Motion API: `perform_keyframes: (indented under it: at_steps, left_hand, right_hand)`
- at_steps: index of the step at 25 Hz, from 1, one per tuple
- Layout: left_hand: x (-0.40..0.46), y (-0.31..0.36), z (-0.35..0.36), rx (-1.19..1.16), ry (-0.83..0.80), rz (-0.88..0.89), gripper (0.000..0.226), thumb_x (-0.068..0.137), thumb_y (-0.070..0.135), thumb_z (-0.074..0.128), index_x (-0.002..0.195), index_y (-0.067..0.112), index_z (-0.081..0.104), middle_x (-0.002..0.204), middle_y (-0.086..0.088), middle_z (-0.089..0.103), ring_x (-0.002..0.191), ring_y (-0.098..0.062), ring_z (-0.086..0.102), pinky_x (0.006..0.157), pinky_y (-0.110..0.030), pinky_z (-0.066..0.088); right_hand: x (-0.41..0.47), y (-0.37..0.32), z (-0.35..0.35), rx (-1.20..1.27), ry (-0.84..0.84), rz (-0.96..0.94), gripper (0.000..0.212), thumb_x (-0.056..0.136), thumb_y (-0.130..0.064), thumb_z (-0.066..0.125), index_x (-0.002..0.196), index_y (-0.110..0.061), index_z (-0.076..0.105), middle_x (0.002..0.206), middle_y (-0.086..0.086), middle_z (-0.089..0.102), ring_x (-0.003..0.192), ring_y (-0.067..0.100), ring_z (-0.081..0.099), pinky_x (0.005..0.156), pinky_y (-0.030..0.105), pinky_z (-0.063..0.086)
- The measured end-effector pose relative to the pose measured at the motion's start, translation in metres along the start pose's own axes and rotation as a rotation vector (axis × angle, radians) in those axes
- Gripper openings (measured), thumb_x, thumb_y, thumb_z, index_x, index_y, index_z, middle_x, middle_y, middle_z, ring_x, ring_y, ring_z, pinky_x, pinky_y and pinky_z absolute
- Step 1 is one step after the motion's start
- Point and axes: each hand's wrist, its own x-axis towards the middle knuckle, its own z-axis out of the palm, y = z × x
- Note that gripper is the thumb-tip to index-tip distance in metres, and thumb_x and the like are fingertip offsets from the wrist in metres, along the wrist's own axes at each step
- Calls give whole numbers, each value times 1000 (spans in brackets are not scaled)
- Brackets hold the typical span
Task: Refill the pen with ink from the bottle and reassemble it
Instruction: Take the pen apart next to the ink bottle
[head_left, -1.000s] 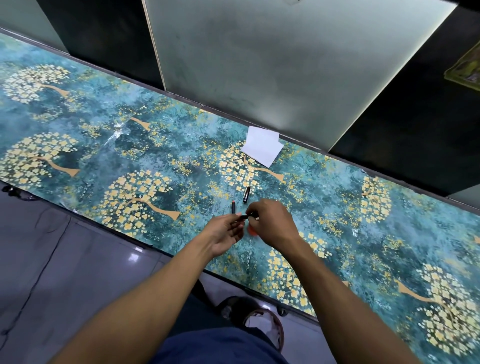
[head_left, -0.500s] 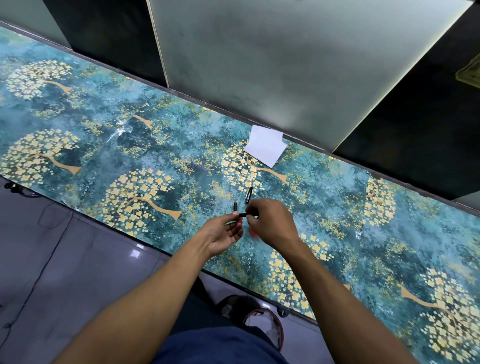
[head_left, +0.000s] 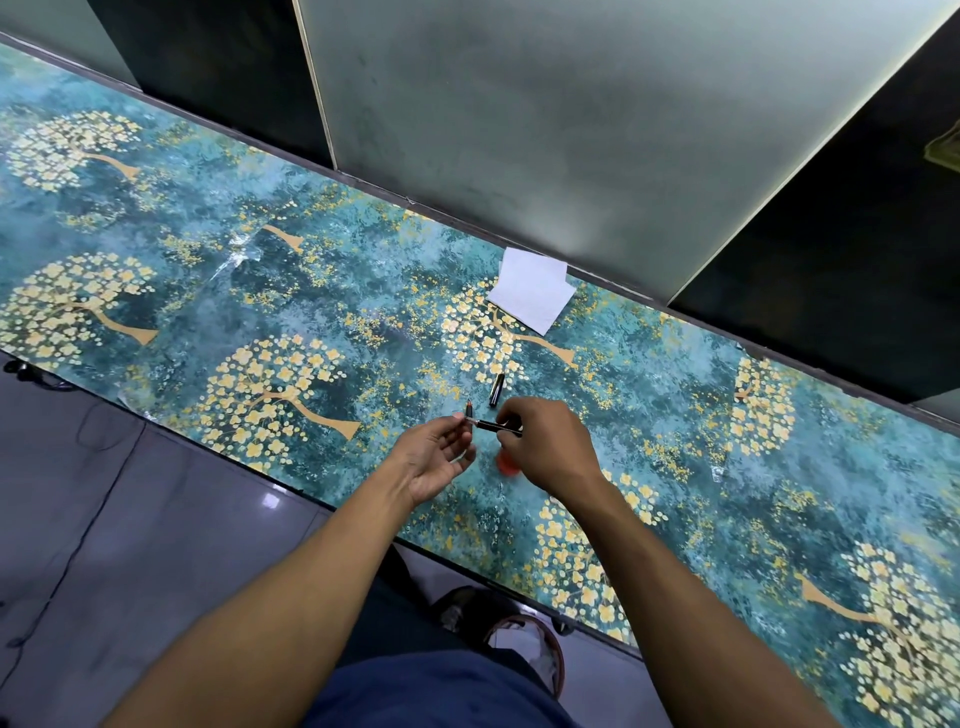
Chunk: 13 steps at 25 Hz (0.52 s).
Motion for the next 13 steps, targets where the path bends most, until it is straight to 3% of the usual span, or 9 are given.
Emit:
perform_keyframes:
  at_steps: [3,5,13]
  left_hand:
    - [-2,2,2,23,-68,36,6,87,14,71,90,11,66,87,-7,68,83,-19,64,75,-35,53]
    - [-3,4,5,52,-74,74,9,85,10,72,90,14,64,90,-6,69,83,-19,65,74,-34,53]
    - [-5,41,-12,-67,205,300,12,86,7,70,86,14,61,81,-6,66,69,-19,63,66,-30,50]
  right_hand:
    - [3,0,2,3,-11,7,13,86,-25,67,97,-24,73,93,-3,75,86,22,68,72,34,54]
    - [5,-1,5,8,-26,11,11,85,-24,67,94,-23,73,91,-2,75,85,23,68,73,34,54]
    - [24,-13,11,-106,-1,-13,10,87,-26,64,92,-23,73,90,3,69,94,28,59,89,42,42]
